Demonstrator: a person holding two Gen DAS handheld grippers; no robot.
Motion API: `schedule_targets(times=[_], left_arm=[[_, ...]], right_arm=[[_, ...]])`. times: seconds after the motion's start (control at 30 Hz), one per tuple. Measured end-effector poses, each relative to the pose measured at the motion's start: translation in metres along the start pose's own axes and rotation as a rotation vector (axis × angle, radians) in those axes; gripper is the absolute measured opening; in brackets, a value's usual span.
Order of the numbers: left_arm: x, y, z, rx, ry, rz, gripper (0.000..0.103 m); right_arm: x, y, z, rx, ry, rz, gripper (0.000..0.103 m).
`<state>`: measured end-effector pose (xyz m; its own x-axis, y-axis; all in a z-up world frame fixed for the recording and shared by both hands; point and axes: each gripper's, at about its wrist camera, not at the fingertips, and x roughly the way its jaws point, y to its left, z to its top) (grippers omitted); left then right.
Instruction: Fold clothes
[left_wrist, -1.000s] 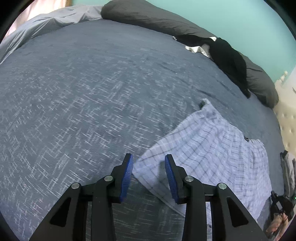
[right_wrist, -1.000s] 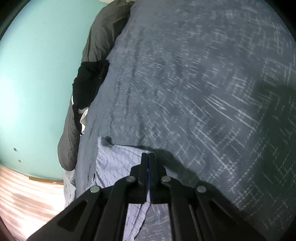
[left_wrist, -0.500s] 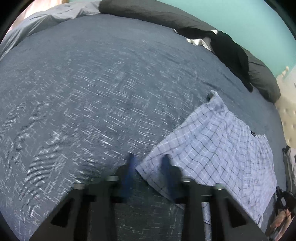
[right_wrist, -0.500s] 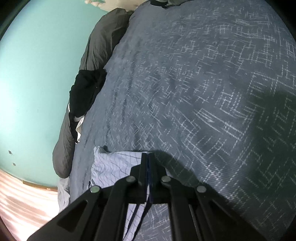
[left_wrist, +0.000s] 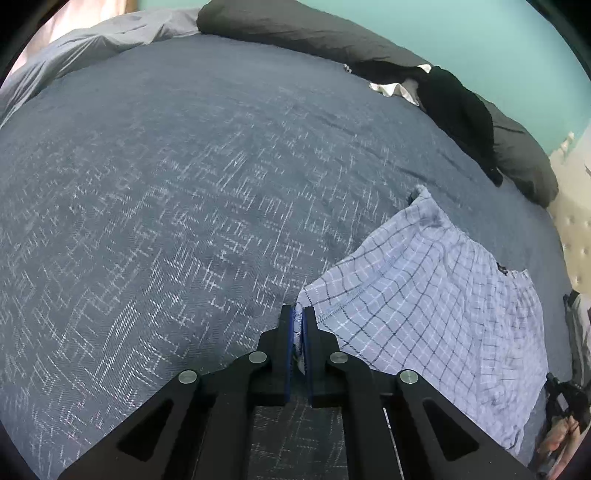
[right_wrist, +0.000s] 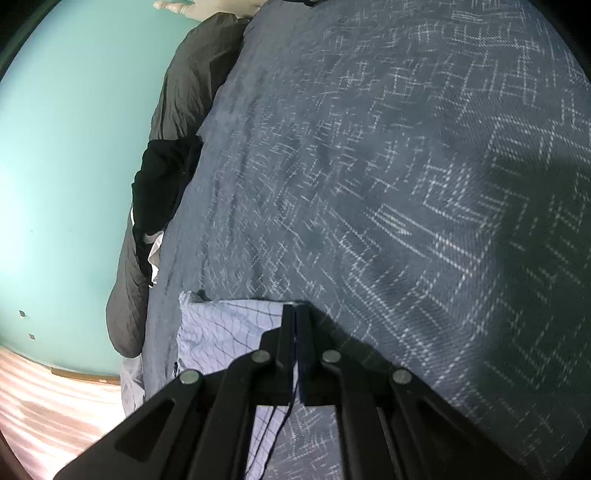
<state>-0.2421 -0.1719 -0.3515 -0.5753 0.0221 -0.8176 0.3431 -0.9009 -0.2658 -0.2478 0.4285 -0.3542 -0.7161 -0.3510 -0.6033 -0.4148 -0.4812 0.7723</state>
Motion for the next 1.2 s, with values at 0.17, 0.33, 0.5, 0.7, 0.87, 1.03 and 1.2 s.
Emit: schedule_targets(times=[0.17, 0.33, 0.5, 0.7, 0.87, 1.03, 1.2], left_arm=[[0.008, 0.005, 0.000, -0.014, 0.020, -0.009, 0.005], [0.010, 0.010, 0.001, -0.027, 0.024, -0.020, 0.005], [0.009, 0.015, 0.002, -0.074, 0.032, -0.041, 0.007], [-0.001, 0.013, 0.006, -0.075, 0.004, -0.019, 0.014], [-0.011, 0.011, 0.011, -0.089, -0.046, 0.021, 0.020], [-0.017, 0.000, 0.010, -0.040, -0.064, 0.013, 0.020], [-0.003, -0.044, 0.019, 0.068, -0.076, 0.016, 0.020]], right_arm=[[0.000, 0.001, 0.001, -0.010, -0.003, -0.013, 0.001], [0.002, -0.002, 0.002, 0.001, 0.004, -0.005, 0.001], [0.003, -0.004, 0.003, 0.010, 0.020, -0.011, 0.001], [0.001, -0.006, 0.004, 0.028, 0.033, -0.042, 0.001], [-0.014, -0.004, 0.007, -0.002, -0.014, -0.124, 0.002], [-0.019, -0.006, 0.013, 0.004, -0.027, -0.111, 0.011], [-0.020, 0.007, 0.011, -0.040, -0.022, -0.051, 0.029]])
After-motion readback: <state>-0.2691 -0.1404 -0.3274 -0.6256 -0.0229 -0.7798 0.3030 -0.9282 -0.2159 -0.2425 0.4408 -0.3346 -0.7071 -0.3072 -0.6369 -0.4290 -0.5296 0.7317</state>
